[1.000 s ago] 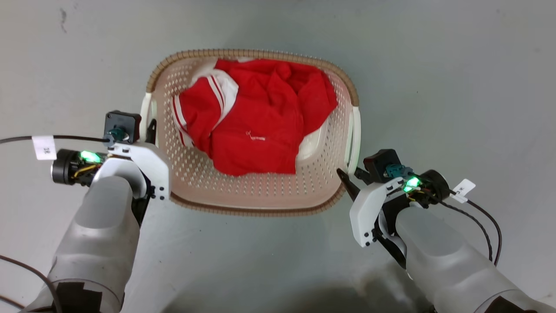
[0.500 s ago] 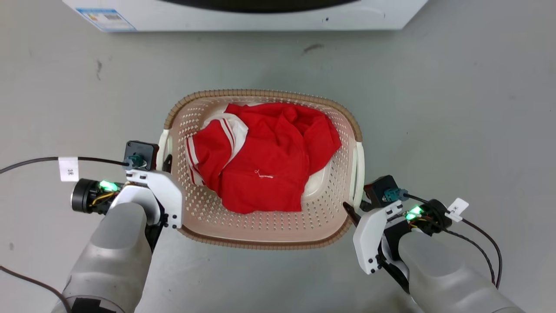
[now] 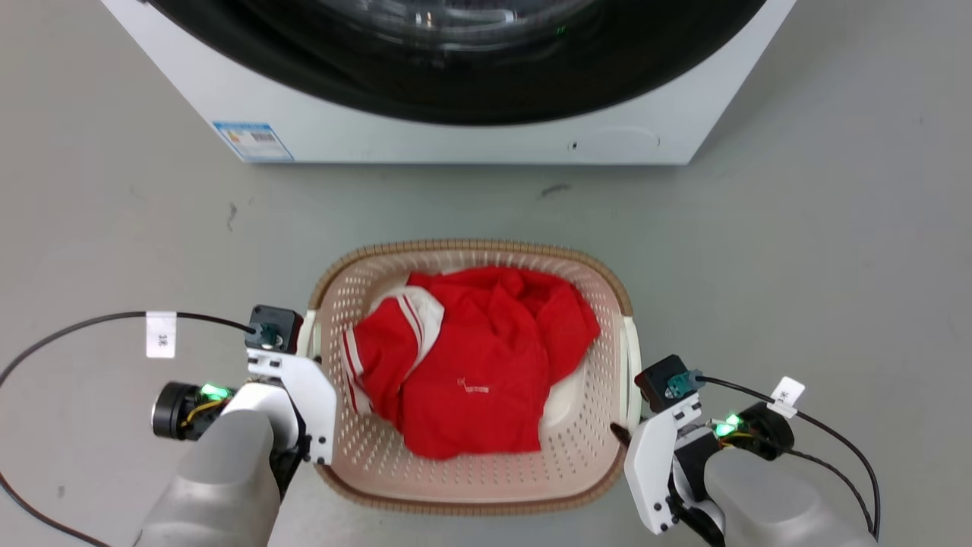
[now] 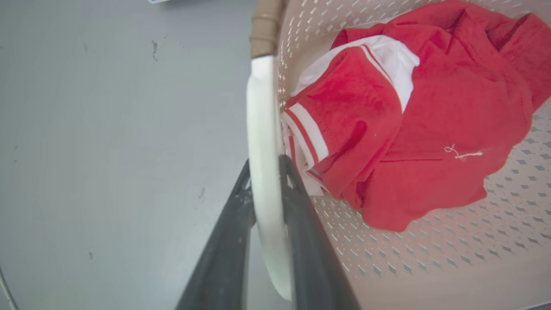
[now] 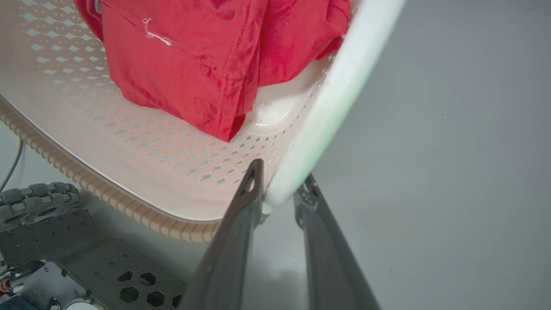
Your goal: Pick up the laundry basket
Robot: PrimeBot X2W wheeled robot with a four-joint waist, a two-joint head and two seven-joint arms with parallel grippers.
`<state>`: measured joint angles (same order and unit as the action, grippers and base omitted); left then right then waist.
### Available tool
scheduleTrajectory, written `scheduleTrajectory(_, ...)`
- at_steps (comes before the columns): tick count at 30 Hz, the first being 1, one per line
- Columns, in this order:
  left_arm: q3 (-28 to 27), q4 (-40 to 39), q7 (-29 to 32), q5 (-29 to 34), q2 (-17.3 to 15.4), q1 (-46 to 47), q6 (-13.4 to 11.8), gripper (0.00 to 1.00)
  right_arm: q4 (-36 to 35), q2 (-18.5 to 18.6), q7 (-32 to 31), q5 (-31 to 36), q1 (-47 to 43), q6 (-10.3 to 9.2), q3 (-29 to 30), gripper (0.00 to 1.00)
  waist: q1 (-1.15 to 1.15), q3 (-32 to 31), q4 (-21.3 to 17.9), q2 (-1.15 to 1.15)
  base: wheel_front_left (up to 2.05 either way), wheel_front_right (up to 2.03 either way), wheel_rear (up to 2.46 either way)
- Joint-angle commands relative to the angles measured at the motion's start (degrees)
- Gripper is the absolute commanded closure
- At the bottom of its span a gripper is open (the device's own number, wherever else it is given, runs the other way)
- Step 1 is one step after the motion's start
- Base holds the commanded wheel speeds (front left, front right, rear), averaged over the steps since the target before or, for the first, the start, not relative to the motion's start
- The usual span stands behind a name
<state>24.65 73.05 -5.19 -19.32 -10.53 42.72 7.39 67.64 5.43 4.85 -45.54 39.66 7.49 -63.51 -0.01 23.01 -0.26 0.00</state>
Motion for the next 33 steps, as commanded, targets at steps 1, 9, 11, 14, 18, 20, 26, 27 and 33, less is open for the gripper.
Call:
scheduleTrajectory(1, 1.5, -1.0, 1.6, -1.4, 0.3, -1.1, 0.1, 1.0, -1.3, 0.2, -1.8, -1.0, -0.9, 0.0, -1.5, 1.0, 0.01, -3.6, 0.2, 0.0, 0.0, 0.0, 0.0)
scheduleTrajectory(9, 8.6, -4.8, 11.9, -9.3, -1.0, -5.1, 0.1, 1.0, -5.7, 3.3, -10.4, -6.3, -1.9, 0.01, -7.0, 1.0, 0.01, -11.0, 0.7, 0.0, 0.0, 0.0, 0.0)
scheduleTrajectory(11, 10.4, -5.9, 13.6, -11.1, -1.7, -5.8, 0.1, 1.0, -6.4, 4.0, -11.5, -7.5, -2.0, 0.01, -7.7, 1.0, 0.01, -12.4, 0.8, 0.0, 0.0, 0.0, 0.0)
scheduleTrajectory(14, 13.2, -7.1, 16.6, -13.8, -2.6, -6.9, 0.1, 1.0, -7.2, 4.7, -13.4, -9.0, -2.6, 0.0, -8.5, 1.0, 0.01, -14.5, 0.9, 0.0, 0.0, 0.0, 0.0)
scheduleTrajectory(18, 16.6, -8.9, 20.7, -17.5, -3.4, -7.5, 0.1, 1.0, -8.1, 5.4, -15.8, -10.6, -2.8, 0.0, -9.2, 1.0, 0.01, -16.7, 1.2, 0.0, 0.0, 0.0, 0.0)
scheduleTrajectory(20, 18.4, -9.5, 22.7, -19.1, -3.9, -7.7, 0.1, 1.0, -8.5, 5.6, -17.0, -11.5, -2.9, 0.0, -9.4, 1.0, 0.01, -17.6, 1.3, 0.0, 0.0, 0.0, 0.0)
scheduleTrajectory(26, 22.5, -10.4, 27.5, -22.6, -5.2, -8.2, 0.1, 1.0, -9.0, 5.9, -20.8, -13.2, -3.6, -0.01, -9.7, 1.0, 0.01, -19.6, 1.3, 0.0, 0.0, 0.0, 0.0)
scheduleTrajectory(27, 23.3, -10.6, 28.1, -23.1, -5.4, -8.2, 0.1, 1.0, -9.1, 6.0, -21.5, -13.3, -3.6, -0.01, -9.8, 1.0, 0.01, -19.9, 1.3, 0.0, 0.0, 0.0, 0.0)
scheduleTrajectory(33, 28.1, -11.0, 32.0, -25.9, -6.4, -8.2, 0.1, 1.0, -10.2, 6.3, -25.8, -15.4, -4.5, -0.01, -9.9, 1.0, 0.01, -21.4, 1.3, 0.0, 0.0, 0.0, 0.0)
